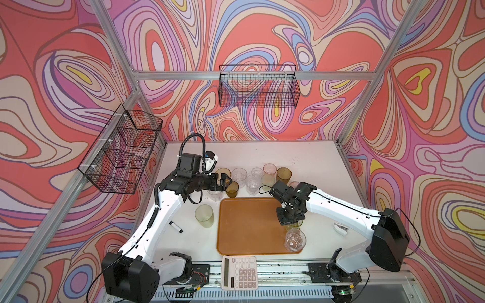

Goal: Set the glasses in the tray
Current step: 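Carry the green cup to the tray's near edge and lower it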

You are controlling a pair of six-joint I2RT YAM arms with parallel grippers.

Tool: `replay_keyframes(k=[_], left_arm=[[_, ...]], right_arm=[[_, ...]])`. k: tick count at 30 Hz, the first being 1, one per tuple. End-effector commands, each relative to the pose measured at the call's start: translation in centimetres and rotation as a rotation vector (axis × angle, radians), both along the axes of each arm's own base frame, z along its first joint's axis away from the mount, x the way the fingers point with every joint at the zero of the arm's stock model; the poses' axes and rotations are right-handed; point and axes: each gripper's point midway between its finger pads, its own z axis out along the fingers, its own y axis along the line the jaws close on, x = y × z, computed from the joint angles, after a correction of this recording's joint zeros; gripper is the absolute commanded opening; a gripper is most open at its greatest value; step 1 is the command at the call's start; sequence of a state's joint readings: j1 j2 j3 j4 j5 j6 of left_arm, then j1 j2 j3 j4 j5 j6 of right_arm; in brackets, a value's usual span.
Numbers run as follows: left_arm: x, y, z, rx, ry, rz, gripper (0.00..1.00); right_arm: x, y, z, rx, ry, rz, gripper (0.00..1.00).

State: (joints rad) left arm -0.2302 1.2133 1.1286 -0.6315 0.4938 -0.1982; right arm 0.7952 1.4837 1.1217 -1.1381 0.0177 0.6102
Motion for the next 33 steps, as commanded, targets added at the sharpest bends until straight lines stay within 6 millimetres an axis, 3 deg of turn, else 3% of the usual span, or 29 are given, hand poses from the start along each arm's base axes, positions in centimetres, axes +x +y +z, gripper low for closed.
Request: replay_keyframes(k=[1,33], left_arm=[[-0.2,-0.2,0.4,-0.001,-0.017,-0.012,0.96],[0.0,-0.2,0.0,0.003,-0.007,-0.012,0.96]], right_arm=[[-0.1,0.0,-0.5,-0.004,0.003,-0.006,0.02],[-0.3,-0.5,-2.0,-0.042,0.021,-0.001,0.11]])
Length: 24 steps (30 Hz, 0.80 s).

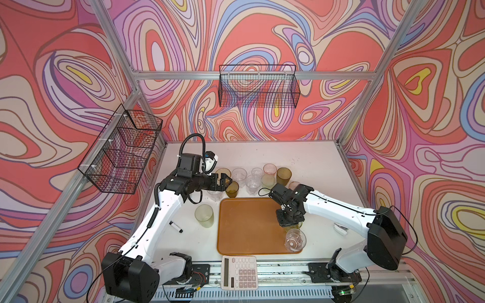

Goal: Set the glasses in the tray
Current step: 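Carry the green cup to the tray's near edge and lower it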

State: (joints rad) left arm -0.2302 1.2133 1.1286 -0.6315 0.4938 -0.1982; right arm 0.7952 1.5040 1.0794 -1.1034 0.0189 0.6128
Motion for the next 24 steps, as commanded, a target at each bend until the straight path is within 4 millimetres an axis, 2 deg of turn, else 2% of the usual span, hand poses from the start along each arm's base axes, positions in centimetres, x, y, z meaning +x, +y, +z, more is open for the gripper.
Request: replay_keyframes(k=[1,7,17,24], left_arm=[[0.0,-0.2,0.0,0.002,-0.006,-0.013,0.96],[0.0,-0.3,0.0,0.000,-0.007,-0.012,0.96],[0.0,-0.2,0.0,0.001,-0.006,-0.012,0.96],[0.0,-0.3,0.1,0.001,-0.007,-0.013,0.96]], right_arm=[[-0.1,-0.2,-0.4,-0.022,0.003,0.002,0.12],[0.1,0.0,0.2,-0.018,-0.005,0.006,0.15],[1.0,0.1,3.1,-0.011,-0.057,0.011,0.27],[2.0,0.0,4.8,-0.027,-0.104,0.032,0.29]])
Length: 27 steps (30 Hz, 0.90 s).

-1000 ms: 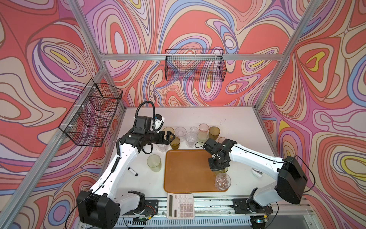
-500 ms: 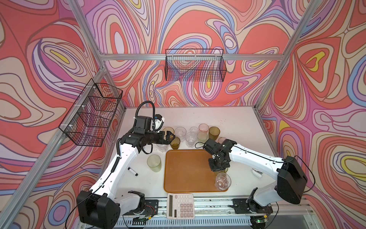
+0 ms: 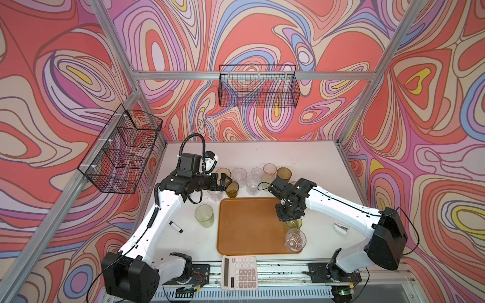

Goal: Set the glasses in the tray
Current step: 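Carry the green cup to the tray's near edge and lower it, then open the right gripper and raise it off the green cup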

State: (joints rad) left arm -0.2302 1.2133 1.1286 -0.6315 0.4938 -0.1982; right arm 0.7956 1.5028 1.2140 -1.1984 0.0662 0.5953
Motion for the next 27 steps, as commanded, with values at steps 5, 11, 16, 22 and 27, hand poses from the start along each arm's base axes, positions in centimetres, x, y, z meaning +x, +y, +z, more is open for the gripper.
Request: replay_keyframes(k=[5,11,16,22,27], left_arm=[[0.0,-0.2,0.1,0.002,-0.007,-0.012,0.96],[-0.1,-0.2,0.0,0.005,-0.007,-0.013,0.96],[-0.1,-0.2,0.0,0.006,-0.008,-0.012,0.96],[-0.1,-0.1,0.1,0.010,-0.012,-0.011,0.96],[-0.1,-0.1,0.1,0.012,-0.012,-0.010,0.96]], right_arm=[[1.6,-0.4,2.2,-0.042,-0.088,0.035,0.32],[3.0,-0.9,2.9,-0.067,-0.120,0.042,0.35],[4.3,-1.3,3.4,-0.059,-0.147,0.033,0.36],[6.2,-2.1,3.8,-0.058,-0.170,0.023,0.38],[7.6,-2.7,3.5,-0.045,-0.172,-0.008,0.38]])
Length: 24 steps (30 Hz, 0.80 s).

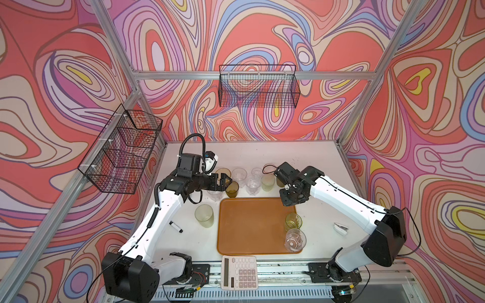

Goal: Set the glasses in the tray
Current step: 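Open the right gripper and raise it off the green cup, then move the right gripper over the pink textured cup beside the tray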

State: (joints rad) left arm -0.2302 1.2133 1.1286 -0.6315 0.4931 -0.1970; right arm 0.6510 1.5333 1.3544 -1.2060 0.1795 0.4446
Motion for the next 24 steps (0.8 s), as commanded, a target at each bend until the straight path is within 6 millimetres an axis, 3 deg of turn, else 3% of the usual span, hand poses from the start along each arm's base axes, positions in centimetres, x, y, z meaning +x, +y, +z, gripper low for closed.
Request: replay_keyframes(k=[1,24], left_arm=[[-0.2,-0.1,0.0,0.012,-0.010,-0.011,0.96],[-0.2,-0.2,0.1,0.006,-0.008,-0.013,0.96]], right_arm=[[1.5,0.0,-0.1,-0.004,-0.023,0.005,0.39],[7.4,-0.8,-3.4,0.027,-0.052,-0.037,0.43]])
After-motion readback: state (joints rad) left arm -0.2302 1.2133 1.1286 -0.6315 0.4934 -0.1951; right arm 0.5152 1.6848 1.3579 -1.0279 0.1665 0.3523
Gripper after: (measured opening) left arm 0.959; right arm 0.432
